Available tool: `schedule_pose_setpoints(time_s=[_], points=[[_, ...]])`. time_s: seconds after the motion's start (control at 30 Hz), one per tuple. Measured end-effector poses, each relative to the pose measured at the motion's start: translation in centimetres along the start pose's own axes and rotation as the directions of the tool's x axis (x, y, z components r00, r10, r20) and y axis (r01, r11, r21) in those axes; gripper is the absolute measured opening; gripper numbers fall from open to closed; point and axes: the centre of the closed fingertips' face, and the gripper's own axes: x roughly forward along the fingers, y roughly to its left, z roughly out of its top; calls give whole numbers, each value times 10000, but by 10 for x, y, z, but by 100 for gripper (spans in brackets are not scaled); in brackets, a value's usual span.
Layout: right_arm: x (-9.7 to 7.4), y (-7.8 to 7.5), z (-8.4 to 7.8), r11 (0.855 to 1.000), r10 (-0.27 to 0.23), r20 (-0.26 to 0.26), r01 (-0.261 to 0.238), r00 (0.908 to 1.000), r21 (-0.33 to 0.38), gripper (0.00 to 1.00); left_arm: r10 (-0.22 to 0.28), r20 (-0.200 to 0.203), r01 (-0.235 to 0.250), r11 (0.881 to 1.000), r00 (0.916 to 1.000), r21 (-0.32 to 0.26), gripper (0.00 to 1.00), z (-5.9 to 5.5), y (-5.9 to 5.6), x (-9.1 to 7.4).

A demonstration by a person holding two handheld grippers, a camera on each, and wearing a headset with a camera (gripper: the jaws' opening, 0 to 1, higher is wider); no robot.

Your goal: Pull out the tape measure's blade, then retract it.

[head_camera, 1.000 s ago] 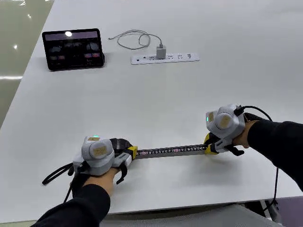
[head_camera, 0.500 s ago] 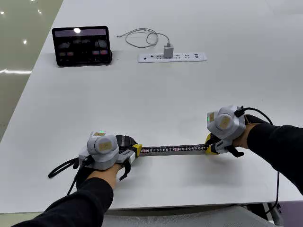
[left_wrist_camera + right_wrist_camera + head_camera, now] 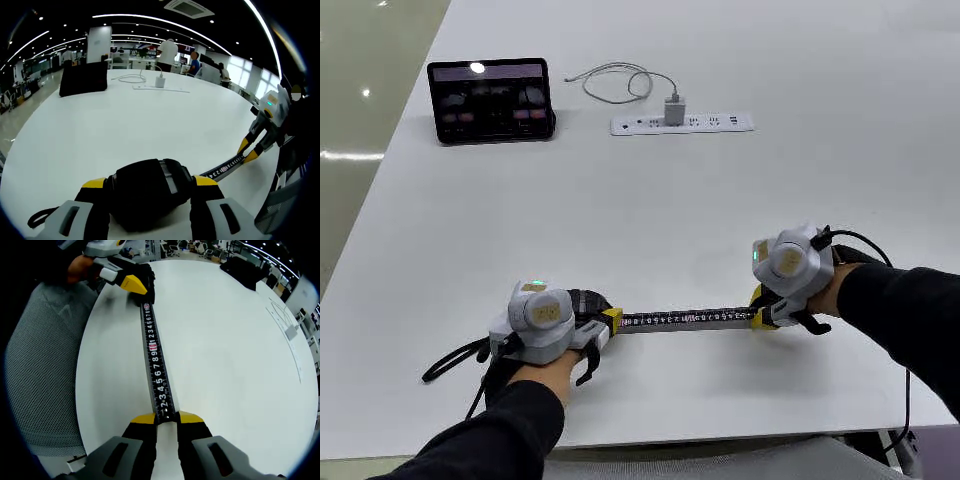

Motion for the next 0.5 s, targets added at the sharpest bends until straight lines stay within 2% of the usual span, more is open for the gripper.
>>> schedule_pose_setpoints(time_s=[0.5], points=[[4,1,11,9999,-76,268,73,9996,106,10,14,18,-14,10000,10000,39,61,0,1,0]])
